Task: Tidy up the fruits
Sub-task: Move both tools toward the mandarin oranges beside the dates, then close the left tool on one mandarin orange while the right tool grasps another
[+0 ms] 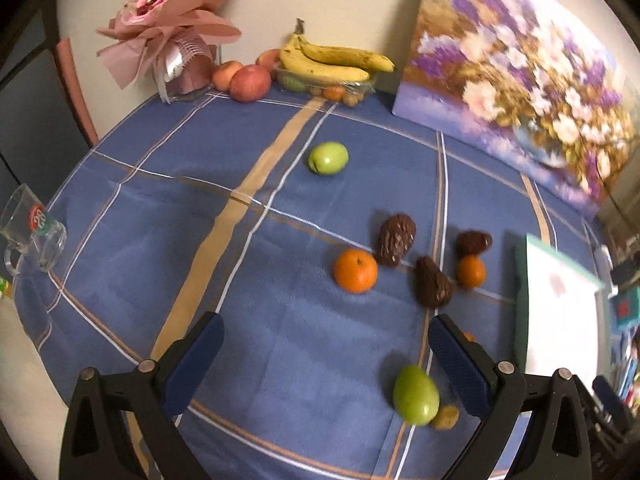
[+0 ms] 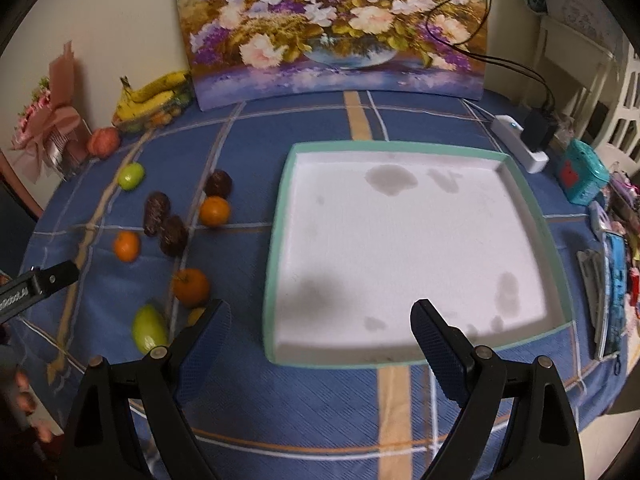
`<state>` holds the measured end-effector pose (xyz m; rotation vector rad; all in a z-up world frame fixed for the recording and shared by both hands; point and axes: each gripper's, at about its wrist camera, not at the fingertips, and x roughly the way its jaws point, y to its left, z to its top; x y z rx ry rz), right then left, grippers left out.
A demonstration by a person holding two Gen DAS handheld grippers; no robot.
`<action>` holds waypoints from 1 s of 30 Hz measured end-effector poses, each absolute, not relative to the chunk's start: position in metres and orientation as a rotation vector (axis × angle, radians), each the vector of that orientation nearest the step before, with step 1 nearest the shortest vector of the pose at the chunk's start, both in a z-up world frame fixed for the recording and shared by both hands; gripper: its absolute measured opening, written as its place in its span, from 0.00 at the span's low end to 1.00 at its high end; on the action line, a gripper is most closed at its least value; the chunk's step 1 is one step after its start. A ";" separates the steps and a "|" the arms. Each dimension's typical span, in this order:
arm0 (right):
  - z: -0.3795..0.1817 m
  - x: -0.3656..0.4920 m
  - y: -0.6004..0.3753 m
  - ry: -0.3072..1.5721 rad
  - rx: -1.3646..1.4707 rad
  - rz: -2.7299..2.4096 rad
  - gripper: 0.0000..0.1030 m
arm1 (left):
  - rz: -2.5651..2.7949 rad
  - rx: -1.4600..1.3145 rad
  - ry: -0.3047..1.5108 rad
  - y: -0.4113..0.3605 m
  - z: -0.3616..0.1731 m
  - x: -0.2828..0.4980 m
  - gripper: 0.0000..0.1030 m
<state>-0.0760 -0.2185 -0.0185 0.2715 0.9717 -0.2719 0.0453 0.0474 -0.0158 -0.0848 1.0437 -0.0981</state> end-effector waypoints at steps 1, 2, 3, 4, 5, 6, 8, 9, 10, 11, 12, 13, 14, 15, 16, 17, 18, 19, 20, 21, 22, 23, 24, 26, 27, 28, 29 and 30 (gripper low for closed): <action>-0.017 -0.073 -0.217 0.960 0.280 -0.263 0.89 | -0.097 -0.097 1.040 0.049 -0.015 0.048 1.00; -0.016 -0.070 -0.216 0.952 0.286 -0.255 0.89 | -0.097 -0.103 1.032 0.051 -0.013 0.051 1.00; -0.015 -0.067 -0.215 0.949 0.283 -0.249 0.89 | -0.093 -0.103 1.016 0.052 -0.011 0.053 1.00; -0.014 -0.064 -0.213 0.945 0.276 -0.244 0.89 | -0.087 -0.097 0.996 0.052 -0.008 0.054 1.00; -0.013 -0.061 -0.212 0.941 0.281 -0.232 0.89 | -0.086 -0.095 0.987 0.053 -0.007 0.056 1.00; -0.012 -0.057 -0.210 0.945 0.273 -0.225 0.89 | -0.086 -0.097 0.981 0.054 -0.004 0.058 1.00; -0.010 -0.051 -0.205 0.951 0.257 -0.211 0.89 | -0.092 -0.111 0.989 0.055 -0.002 0.065 1.00; -0.009 -0.047 -0.203 0.954 0.256 -0.202 0.89 | -0.100 -0.122 1.000 0.056 -0.002 0.069 1.00; -0.007 -0.044 -0.201 0.955 0.263 -0.189 0.89 | -0.103 -0.128 1.012 0.056 -0.003 0.072 1.00; -0.007 -0.040 -0.199 0.959 0.270 -0.179 0.89 | -0.104 -0.132 1.028 0.056 -0.004 0.077 1.00; -0.006 -0.036 -0.198 0.959 0.279 -0.171 0.89 | -0.104 -0.133 1.036 0.056 -0.005 0.079 1.00; -0.005 -0.033 -0.197 0.957 0.284 -0.166 0.89 | -0.094 -0.130 1.046 0.055 -0.007 0.083 1.00; -0.004 -0.029 -0.197 0.964 0.290 -0.164 0.89 | -0.078 -0.121 1.051 0.056 -0.008 0.086 1.00; -0.004 -0.025 -0.196 0.968 0.296 -0.162 0.89 | -0.064 -0.115 1.053 0.056 -0.009 0.089 1.00; -0.004 -0.020 -0.195 0.973 0.302 -0.158 0.89 | -0.051 -0.110 1.053 0.057 -0.010 0.091 1.00; -0.004 -0.017 -0.195 0.972 0.302 -0.156 0.89 | -0.039 -0.112 1.054 0.058 -0.009 0.096 1.00; -0.004 -0.013 -0.194 0.975 0.308 -0.152 0.89 | -0.033 -0.118 1.057 0.059 -0.010 0.098 1.00; -0.004 -0.008 -0.194 0.979 0.314 -0.147 0.89 | -0.028 -0.123 1.064 0.061 -0.010 0.101 1.00; -0.005 -0.004 -0.193 0.985 0.317 -0.145 0.89 | -0.027 -0.128 1.072 0.061 -0.011 0.105 1.00; -0.005 -0.001 -0.192 0.990 0.322 -0.142 0.89 | -0.027 -0.129 1.080 0.061 -0.012 0.109 1.00; -0.005 0.003 -0.192 0.995 0.327 -0.139 0.89 | -0.026 -0.129 1.087 0.060 -0.013 0.112 1.00; -0.006 0.007 -0.191 0.998 0.330 -0.133 0.89 | -0.026 -0.131 1.091 0.060 -0.013 0.114 1.00; -0.006 0.011 -0.189 0.998 0.331 -0.128 0.88 | -0.028 -0.134 1.097 0.059 -0.014 0.118 1.00; -0.006 0.018 -0.186 1.004 0.335 -0.114 0.83 | -0.038 -0.140 1.112 0.055 -0.016 0.124 0.98; -0.007 0.020 -0.185 1.006 0.334 -0.110 0.76 | -0.045 -0.143 1.116 0.054 -0.017 0.126 0.98; -0.009 0.023 -0.183 1.010 0.332 -0.103 0.72 | -0.051 -0.143 1.119 0.052 -0.017 0.128 0.96; -0.010 0.026 -0.181 1.019 0.334 -0.094 0.71 | -0.061 -0.143 1.124 0.050 -0.018 0.130 0.92; -0.013 0.029 -0.179 1.028 0.336 -0.086 0.71 | -0.068 -0.141 1.130 0.048 -0.019 0.132 0.91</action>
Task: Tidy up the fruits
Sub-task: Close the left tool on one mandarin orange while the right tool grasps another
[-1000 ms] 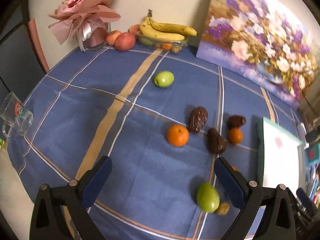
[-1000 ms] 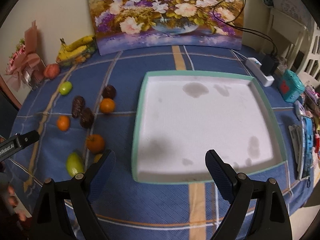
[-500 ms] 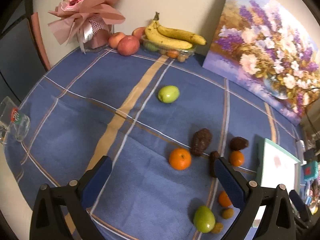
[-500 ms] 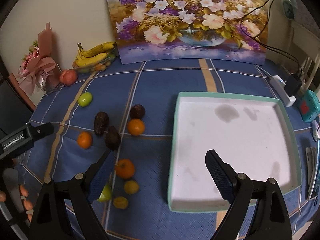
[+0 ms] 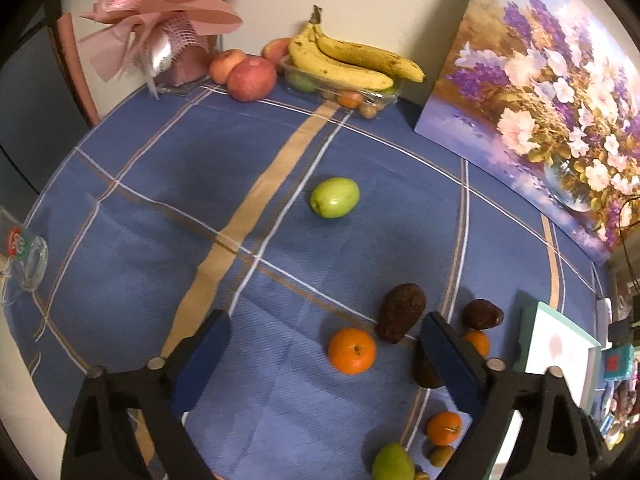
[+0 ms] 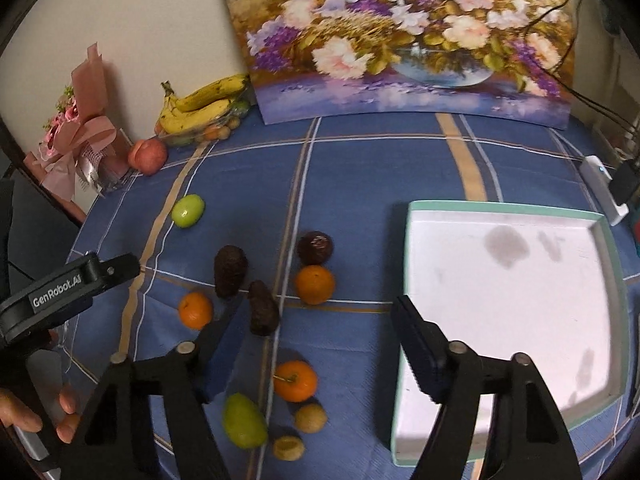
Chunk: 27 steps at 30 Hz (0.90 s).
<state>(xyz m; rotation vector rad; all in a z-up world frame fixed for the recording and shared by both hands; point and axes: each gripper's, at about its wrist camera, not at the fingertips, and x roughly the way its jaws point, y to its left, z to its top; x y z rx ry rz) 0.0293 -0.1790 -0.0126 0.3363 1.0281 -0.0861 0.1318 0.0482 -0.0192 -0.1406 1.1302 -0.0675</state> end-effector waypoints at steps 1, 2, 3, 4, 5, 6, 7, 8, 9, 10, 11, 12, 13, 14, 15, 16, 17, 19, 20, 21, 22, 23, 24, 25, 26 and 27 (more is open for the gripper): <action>-0.014 0.032 -0.178 1.034 0.336 -0.081 0.71 | -0.071 -0.137 1.138 0.046 -0.021 0.134 0.90; -0.016 0.034 -0.176 1.042 0.335 -0.075 0.69 | -0.075 -0.135 1.144 0.045 -0.022 0.135 0.90; -0.018 0.036 -0.175 1.049 0.336 -0.071 0.63 | -0.078 -0.135 1.149 0.044 -0.024 0.137 0.89; -0.020 0.037 -0.174 1.056 0.335 -0.069 0.57 | -0.083 -0.135 1.160 0.042 -0.026 0.138 0.86; -0.022 0.039 -0.173 1.066 0.334 -0.069 0.57 | -0.086 -0.134 1.168 0.041 -0.029 0.139 0.83; -0.025 0.040 -0.172 1.075 0.334 -0.068 0.57 | -0.092 -0.131 1.178 0.039 -0.032 0.140 0.82; -0.028 0.041 -0.170 1.087 0.334 -0.064 0.57 | -0.098 -0.125 1.189 0.037 -0.036 0.141 0.80; -0.030 0.042 -0.169 1.097 0.331 -0.059 0.56 | -0.104 -0.119 1.205 0.034 -0.041 0.141 0.77; -0.033 0.042 -0.167 1.109 0.323 -0.054 0.55 | -0.109 -0.117 1.217 0.033 -0.045 0.142 0.76; -0.036 0.043 -0.164 1.123 0.315 -0.050 0.53 | -0.113 -0.116 1.232 0.031 -0.050 0.142 0.74; -0.039 0.044 -0.163 1.133 0.309 -0.049 0.52 | -0.115 -0.115 1.247 0.031 -0.055 0.143 0.72; -0.042 0.044 -0.161 1.145 0.303 -0.047 0.52 | -0.115 -0.115 1.261 0.030 -0.060 0.143 0.71; -0.046 0.044 -0.159 1.161 0.299 -0.043 0.52 | -0.115 -0.112 1.273 0.028 -0.064 0.143 0.70; -0.050 0.044 -0.156 1.179 0.294 -0.038 0.50 | -0.113 -0.107 1.286 0.026 -0.069 0.143 0.69; -0.053 0.044 -0.154 1.194 0.290 -0.034 0.49 | -0.113 -0.104 1.296 0.025 -0.073 0.144 0.68; -0.056 0.045 -0.152 1.207 0.286 -0.029 0.47 | -0.112 -0.102 1.304 0.024 -0.076 0.143 0.66; -0.061 0.045 -0.150 1.225 0.281 -0.021 0.47 | -0.113 -0.102 1.313 0.023 -0.080 0.143 0.64; -0.067 0.045 -0.146 1.246 0.274 -0.010 0.46 | -0.114 -0.104 1.326 0.021 -0.085 0.143 0.61; -0.071 0.045 -0.144 1.262 0.270 -0.005 0.46 | -0.111 -0.103 1.333 0.020 -0.088 0.143 0.59; -0.073 0.044 -0.143 1.270 0.267 -0.004 0.46 | -0.110 -0.103 1.337 0.019 -0.089 0.142 0.57; -0.075 0.044 -0.142 1.280 0.264 -0.003 0.45 | -0.111 -0.105 1.343 0.019 -0.091 0.142 0.54; -0.077 0.043 -0.141 1.286 0.262 -0.001 0.45 | -0.116 -0.114 1.349 0.018 -0.093 0.142 0.52; -0.078 0.042 -0.140 1.293 0.260 0.001 0.45 | -0.118 -0.119 1.354 0.017 -0.094 0.142 0.51; -0.080 0.042 -0.140 1.297 0.255 0.002 0.45 | -0.121 -0.125 1.358 0.016 -0.095 0.142 0.49; -0.081 0.042 -0.139 1.300 0.249 0.001 0.45 | -0.123 -0.130 1.360 0.015 -0.096 0.142 0.46; -0.082 0.041 -0.138 1.302 0.244 -0.002 0.43 | -0.129 -0.135 1.361 0.014 -0.095 0.142 0.45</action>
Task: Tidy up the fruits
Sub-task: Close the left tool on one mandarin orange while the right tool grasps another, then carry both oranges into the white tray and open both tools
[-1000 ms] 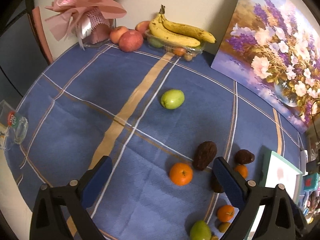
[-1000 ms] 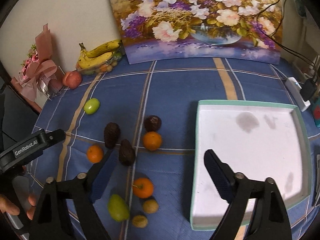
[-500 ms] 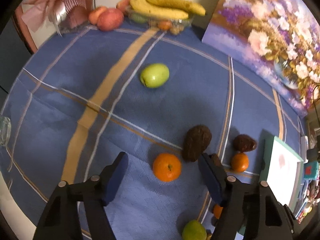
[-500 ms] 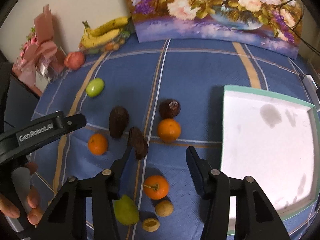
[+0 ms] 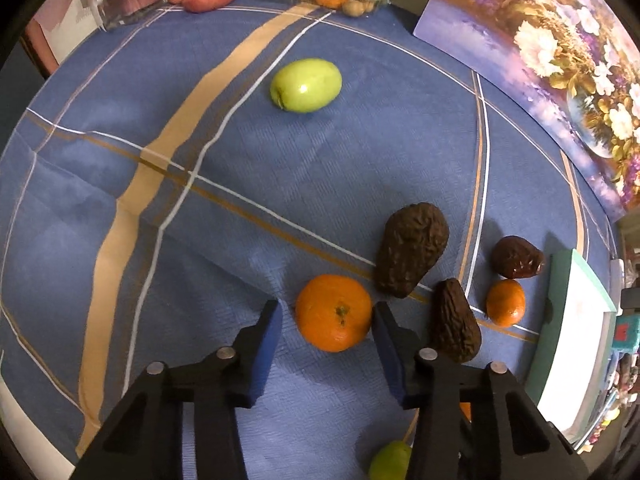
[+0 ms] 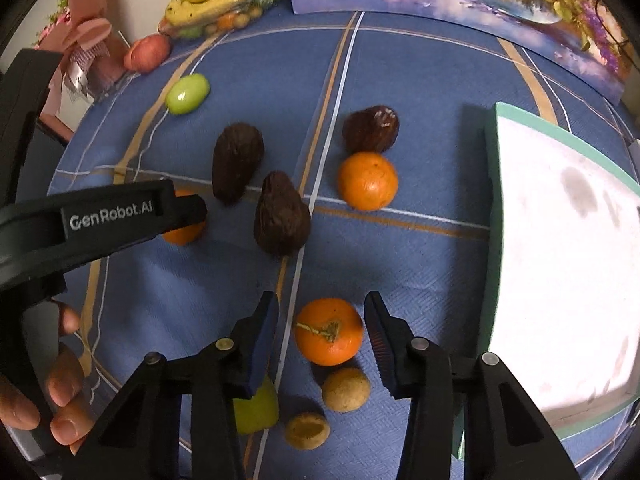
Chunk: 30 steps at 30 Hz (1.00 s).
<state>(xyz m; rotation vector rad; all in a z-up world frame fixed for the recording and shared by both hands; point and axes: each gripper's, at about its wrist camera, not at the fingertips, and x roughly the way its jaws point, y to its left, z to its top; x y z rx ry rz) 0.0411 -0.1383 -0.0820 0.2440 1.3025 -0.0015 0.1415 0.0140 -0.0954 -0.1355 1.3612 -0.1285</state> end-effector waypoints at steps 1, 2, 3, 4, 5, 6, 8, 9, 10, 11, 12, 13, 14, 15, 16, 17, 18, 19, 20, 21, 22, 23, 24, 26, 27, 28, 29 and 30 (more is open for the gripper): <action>-0.082 0.041 -0.138 1.304 0.239 -0.006 0.40 | -0.135 -0.143 1.363 0.014 -0.095 0.141 0.40; -0.082 0.041 -0.138 1.305 0.235 -0.011 0.39 | -0.136 -0.146 1.363 0.013 -0.094 0.141 0.39; -0.083 0.040 -0.138 1.303 0.232 -0.012 0.38 | -0.131 -0.144 1.362 0.012 -0.093 0.141 0.39; -0.083 0.040 -0.137 1.301 0.230 -0.014 0.36 | -0.127 -0.142 1.358 0.012 -0.092 0.140 0.39; -0.083 0.040 -0.137 1.299 0.234 -0.012 0.35 | -0.124 -0.144 1.354 0.012 -0.091 0.140 0.39; -0.082 0.039 -0.137 1.296 0.238 -0.009 0.35 | -0.124 -0.153 1.349 0.012 -0.088 0.140 0.39; -0.078 0.037 -0.137 1.283 0.241 -0.006 0.35 | -0.127 -0.161 1.334 0.010 -0.080 0.137 0.39; -0.075 0.036 -0.140 1.274 0.245 -0.005 0.35 | -0.131 -0.163 1.321 0.010 -0.074 0.136 0.39; -0.070 0.035 -0.142 1.260 0.250 -0.003 0.35 | -0.134 -0.165 1.313 0.011 -0.067 0.136 0.39; -0.064 0.033 -0.145 1.245 0.253 -0.002 0.35 | -0.140 -0.167 1.295 0.010 -0.059 0.135 0.39; -0.059 0.032 -0.147 1.235 0.254 -0.002 0.35 | -0.147 -0.170 1.279 0.010 -0.052 0.132 0.39; -0.053 0.030 -0.149 1.221 0.253 -0.004 0.35 | -0.153 -0.173 1.270 0.013 -0.042 0.132 0.39; -0.048 0.029 -0.150 1.206 0.251 -0.009 0.35 | -0.161 -0.173 1.252 0.012 -0.034 0.130 0.38; -0.043 0.027 -0.152 1.193 0.251 -0.014 0.35 | -0.168 -0.171 1.240 0.010 -0.028 0.128 0.39; -0.040 0.026 -0.154 1.186 0.254 -0.017 0.35 | -0.176 -0.168 1.228 0.008 -0.023 0.127 0.38; -0.038 0.024 -0.158 1.179 0.261 -0.021 0.35 | -0.184 -0.164 1.216 0.007 -0.018 0.124 0.38; -0.036 0.023 -0.162 1.175 0.270 -0.027 0.35 | -0.195 -0.159 1.204 0.005 -0.013 0.122 0.38; -0.035 0.022 -0.167 1.173 0.278 -0.035 0.35 | -0.201 -0.156 1.199 0.004 -0.012 0.121 0.38; -0.035 0.020 -0.171 1.171 0.284 -0.042 0.35 | -0.210 -0.150 1.192 0.002 -0.009 0.119 0.38; -0.035 0.020 -0.171 1.170 0.290 -0.053 0.35 | -0.215 -0.145 1.188 -0.002 -0.009 0.117 0.38; -0.035 0.020 -0.174 1.168 0.299 -0.063 0.35 | -0.222 -0.137 1.184 -0.006 -0.009 0.114 0.38; -0.034 0.019 -0.180 1.165 0.310 -0.074 0.35 | -0.233 -0.128 1.182 -0.010 -0.008 0.111 0.38; -0.034 0.018 -0.187 1.161 0.323 -0.087 0.35 | -0.241 -0.123 1.181 -0.014 -0.008 0.110 0.38; -0.033 0.019 -0.201 1.154 0.348 -0.120 0.35 | -0.258 -0.111 1.180 -0.025 -0.009 0.109 0.38; -0.033 0.017 -0.209 1.150 0.360 -0.142 0.35 | -0.271 -0.105 1.181 -0.030 -0.008 0.107 0.38; -0.033 0.015 -0.215 1.147 0.372 -0.163 0.35 | -0.281 -0.100 1.181 -0.035 -0.009 0.104 0.38; -0.033 0.012 -0.223 1.144 0.383 -0.183 0.35 | -0.291 -0.096 1.182 -0.039 -0.008 0.102 0.38; -0.033 0.010 -0.229 1.142 0.393 -0.196 0.35 | -0.299 -0.091 1.183 -0.044 -0.009 0.101 0.38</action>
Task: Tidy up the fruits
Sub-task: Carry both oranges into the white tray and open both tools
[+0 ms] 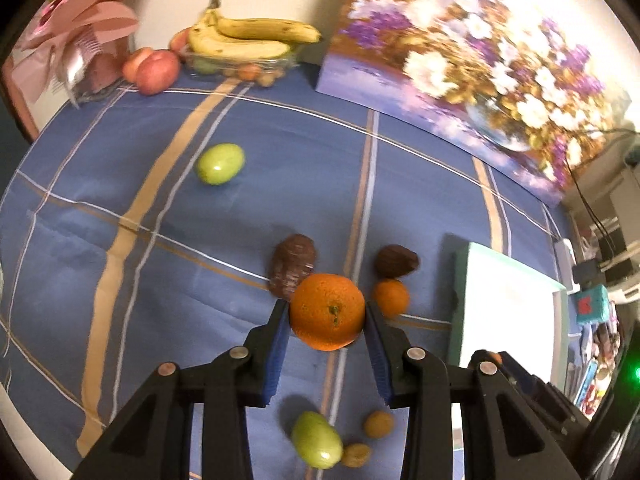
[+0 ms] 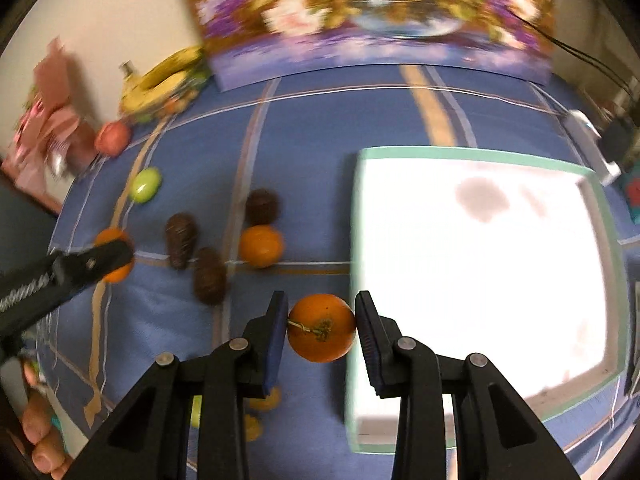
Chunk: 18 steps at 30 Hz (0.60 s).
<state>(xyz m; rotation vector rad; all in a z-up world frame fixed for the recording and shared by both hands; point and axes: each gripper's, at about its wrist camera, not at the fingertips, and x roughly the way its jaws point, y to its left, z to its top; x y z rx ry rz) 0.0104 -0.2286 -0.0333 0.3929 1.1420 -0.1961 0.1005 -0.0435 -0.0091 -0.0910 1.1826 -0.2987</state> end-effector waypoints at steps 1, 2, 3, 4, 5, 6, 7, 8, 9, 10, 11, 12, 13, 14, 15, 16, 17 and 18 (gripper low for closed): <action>-0.033 0.008 -0.236 1.139 0.404 -0.212 0.35 | -0.312 -0.083 1.183 -0.049 -0.009 0.098 0.38; -0.033 0.005 -0.243 1.136 0.414 -0.228 0.35 | -0.324 -0.076 1.183 -0.054 -0.009 0.096 0.38; -0.033 0.002 -0.250 1.133 0.424 -0.243 0.35 | -0.332 -0.069 1.182 -0.058 -0.008 0.094 0.38; -0.032 -0.001 -0.257 1.129 0.433 -0.257 0.35 | -0.341 -0.060 1.181 -0.063 -0.008 0.091 0.38; -0.032 -0.003 -0.264 1.125 0.443 -0.272 0.35 | -0.350 -0.052 1.180 -0.068 -0.008 0.089 0.38; -0.032 -0.006 -0.270 1.122 0.452 -0.288 0.35 | -0.360 -0.042 1.179 -0.073 -0.008 0.087 0.38; -0.031 -0.010 -0.278 1.118 0.460 -0.306 0.35 | -0.370 -0.034 1.179 -0.078 -0.008 0.084 0.38; -0.031 -0.011 -0.283 1.117 0.465 -0.317 0.35 | -0.381 -0.026 1.180 -0.083 -0.008 0.082 0.38; -0.031 -0.013 -0.290 1.114 0.472 -0.331 0.35 | -0.394 -0.018 1.181 -0.088 -0.007 0.079 0.38; -0.031 -0.016 -0.297 1.111 0.478 -0.345 0.35 | -0.407 -0.006 1.181 -0.095 -0.007 0.076 0.38; -0.030 -0.019 -0.304 1.107 0.486 -0.360 0.35 | -0.418 0.005 1.180 -0.101 -0.007 0.073 0.38; -0.031 -0.021 -0.310 1.103 0.491 -0.373 0.35 | -0.428 0.015 1.178 -0.106 -0.007 0.071 0.38; -0.031 -0.024 -0.314 1.100 0.493 -0.382 0.35 | -0.441 0.027 1.177 -0.112 -0.006 0.068 0.38; -0.031 -0.028 -0.320 1.096 0.495 -0.398 0.35 | -0.458 0.043 1.176 -0.120 -0.007 0.064 0.38; -0.032 -0.029 -0.324 1.091 0.497 -0.408 0.35 | -0.468 0.055 1.176 -0.126 -0.007 0.061 0.38; -0.033 -0.029 -0.329 1.089 0.500 -0.418 0.35 | -0.481 0.074 1.175 -0.133 -0.007 0.058 0.38; -0.034 -0.032 -0.333 1.087 0.503 -0.429 0.35 | -0.492 0.094 1.173 -0.141 -0.008 0.054 0.38; -0.035 -0.033 -0.336 1.086 0.505 -0.439 0.35 | -0.501 0.110 1.172 -0.146 -0.009 0.051 0.38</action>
